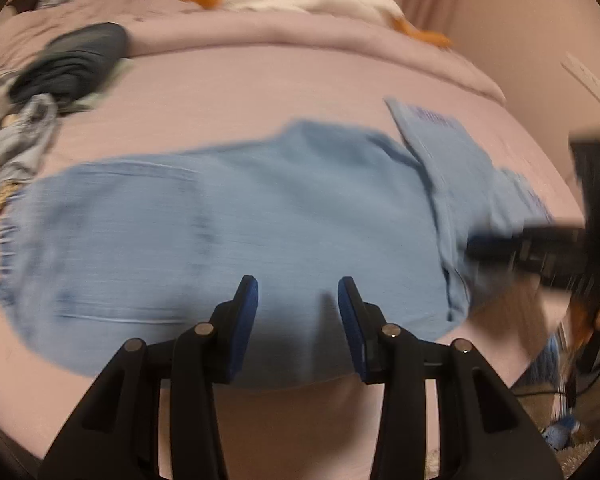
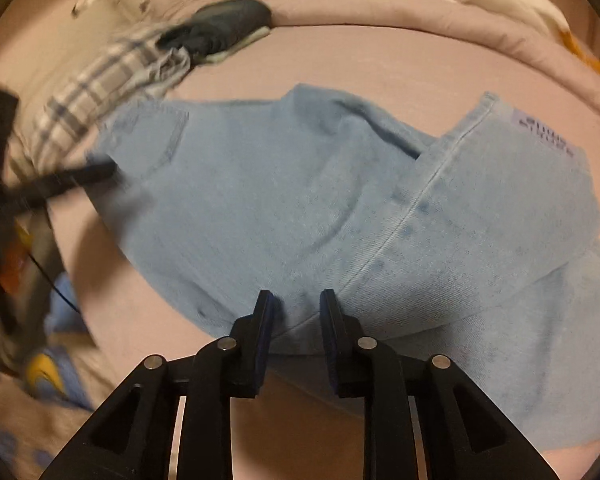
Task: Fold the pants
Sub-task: 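Grasp the cuff with the 'gentle smile' label with the right tool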
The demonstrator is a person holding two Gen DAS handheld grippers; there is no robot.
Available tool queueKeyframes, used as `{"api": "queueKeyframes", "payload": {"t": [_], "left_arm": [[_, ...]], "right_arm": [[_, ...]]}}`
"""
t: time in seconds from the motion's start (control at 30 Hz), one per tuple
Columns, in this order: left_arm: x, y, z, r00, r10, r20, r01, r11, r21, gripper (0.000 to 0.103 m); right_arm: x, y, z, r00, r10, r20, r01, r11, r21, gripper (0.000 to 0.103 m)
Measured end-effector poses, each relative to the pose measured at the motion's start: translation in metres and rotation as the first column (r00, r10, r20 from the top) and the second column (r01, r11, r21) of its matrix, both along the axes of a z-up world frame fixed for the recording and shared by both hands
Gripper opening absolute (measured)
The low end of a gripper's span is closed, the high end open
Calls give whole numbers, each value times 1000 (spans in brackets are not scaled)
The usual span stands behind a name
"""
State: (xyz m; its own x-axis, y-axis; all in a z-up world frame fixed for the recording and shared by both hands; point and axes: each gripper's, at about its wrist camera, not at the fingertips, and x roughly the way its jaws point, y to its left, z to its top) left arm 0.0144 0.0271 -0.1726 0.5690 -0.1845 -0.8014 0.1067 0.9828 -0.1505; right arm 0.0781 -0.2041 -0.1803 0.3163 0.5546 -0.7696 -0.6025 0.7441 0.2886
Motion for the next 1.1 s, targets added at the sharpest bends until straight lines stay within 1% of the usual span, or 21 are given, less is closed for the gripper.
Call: {"api": "queueKeyframes", "payload": {"t": [0.07,0.1,0.17,0.2,0.23,0.27,0.33,0.47,0.53,0.6,0.63,0.67,0.7,0.73,0.77,0.8,0.83,0.9,0.97,1.03,1.1], "left_arm": [[3,-12,-13,999,-45,-30,45,999,22,42],[5,-17,-20,997,-62,-43,64,997,45,48],[2,-22,-27,997,-81,-15,82,993,80,50],[1,-22,-28,997,-81,-12,82,993,85,50],[2,-21,-28,997,-80,-14,81,993,83,50],[3,-18,-29,997,-76,-22,77,995,68,50],[5,-17,-28,997,-74,-27,75,996,53,50],[4,-18,-29,996,-84,-21,85,994,69,51],[3,-24,-26,997,-79,-22,81,995,65,51],[3,-23,-25,996,-81,-22,82,995,59,51],[3,-24,-25,996,-81,-22,83,995,60,51],[3,-24,-25,996,-82,-22,83,995,62,51],[3,-25,-24,996,-82,-22,83,995,63,51],[3,-25,-24,996,-81,-23,82,995,63,51],[4,-25,-24,996,-81,-25,82,994,65,51],[3,-25,-24,996,-81,-26,83,994,66,51],[4,-26,-24,996,-81,-28,83,994,67,51],[4,-24,-23,996,-82,-32,84,994,69,51],[7,-24,-22,996,-79,-37,81,994,69,52],[10,-25,-22,996,-76,-41,78,994,71,52],[10,-26,-22,996,-72,-43,75,995,71,52]], "right_arm": [[15,-18,9,998,-54,-13,55,997,55,23],[22,-27,14,996,-89,-17,90,992,87,24],[37,-44,22,986,-164,-28,167,978,127,34],[54,-54,26,971,-236,-40,239,963,128,46],[64,-55,28,959,-280,-47,284,952,119,53],[78,-59,29,945,-321,-57,326,939,109,54],[111,-63,26,915,-392,-94,400,911,97,54],[168,-43,10,872,-460,-165,470,882,27,54],[190,-31,0,861,-482,-163,483,875,-36,54],[200,-19,-7,864,-489,-118,478,871,-109,54],[202,-15,-7,867,-491,-86,478,868,-135,49],[203,-11,-6,872,-488,-44,474,864,-172,42],[204,-11,-5,876,-482,-25,469,863,-186,32],[204,-13,-4,880,-474,-29,463,869,-174,19],[204,-19,-4,880,-472,-57,460,876,-143,11],[203,-29,-2,872,-483,-85,473,874,-110,6],[200,-41,0,865,-493,-92,487,870,-82,6],[185,-59,13,859,-508,-69,508,861,-18,6],[159,-85,35,861,-507,-46,509,856,93,6],[125,-120,58,845,-534,-23,526,823,215,6],[85,-162,73,813,-581,-21,554,763,334,6]]}}
